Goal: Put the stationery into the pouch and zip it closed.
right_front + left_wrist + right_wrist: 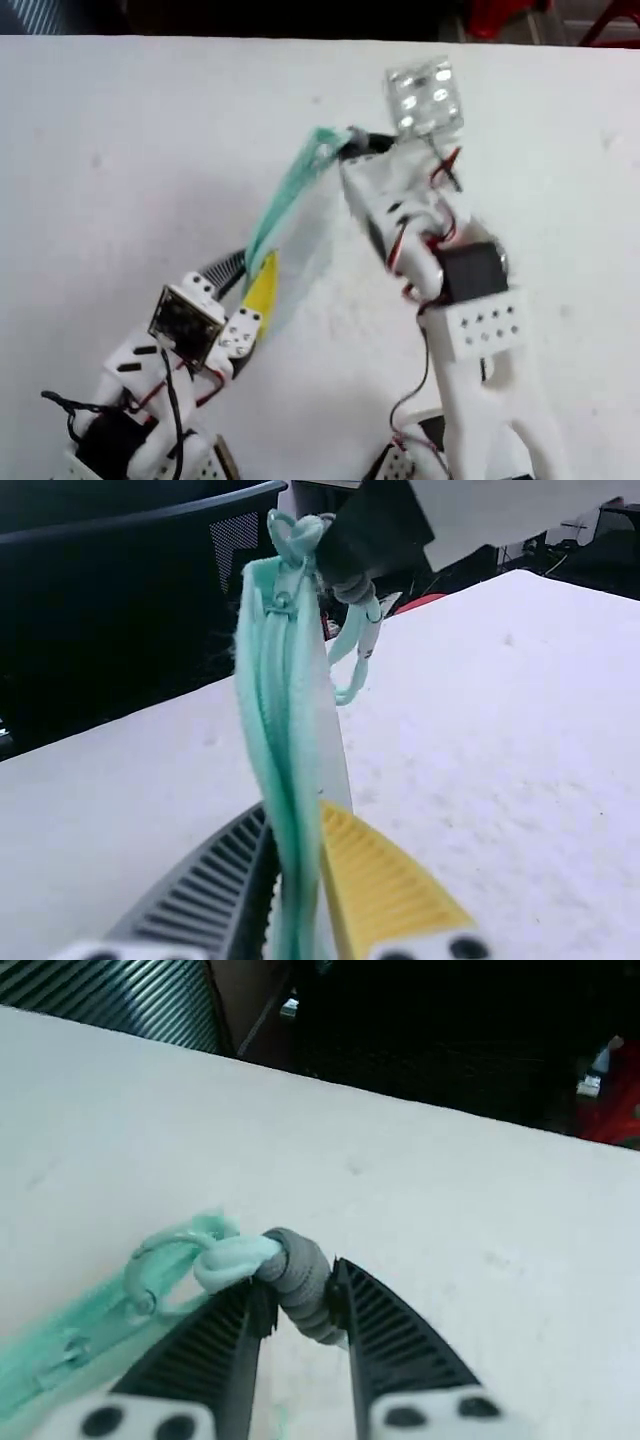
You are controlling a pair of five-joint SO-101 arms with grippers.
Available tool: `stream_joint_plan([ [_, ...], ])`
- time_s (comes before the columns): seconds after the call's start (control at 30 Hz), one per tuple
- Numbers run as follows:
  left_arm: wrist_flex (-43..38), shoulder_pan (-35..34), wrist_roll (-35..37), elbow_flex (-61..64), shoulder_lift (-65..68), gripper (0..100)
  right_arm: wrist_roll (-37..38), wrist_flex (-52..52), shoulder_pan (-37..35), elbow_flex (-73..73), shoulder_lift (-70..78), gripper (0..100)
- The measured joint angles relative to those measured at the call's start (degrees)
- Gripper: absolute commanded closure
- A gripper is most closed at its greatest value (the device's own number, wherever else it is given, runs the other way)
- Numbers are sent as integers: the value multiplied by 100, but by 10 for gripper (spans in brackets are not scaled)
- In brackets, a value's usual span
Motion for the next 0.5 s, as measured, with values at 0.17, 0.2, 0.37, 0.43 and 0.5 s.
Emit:
stream_joint_plan([
  [0.17, 202, 62, -343, -18, -44, 977, -185, -290, 114, 0, 9, 982],
  [0.2, 246, 62, -360, -35, -44, 977, -185, -343, 123, 9, 9, 982],
  [0.37, 475, 62, -396, -158, -44, 977, -193, -413, 220, 9, 387, 982],
  [0.43, 571, 62, -396, -220, -35, 977, -290, -466, 325, 0, 615, 982],
  [0.5, 615, 62, -396, -255, -35, 977, -413, -510, 475, -114, 800, 982],
])
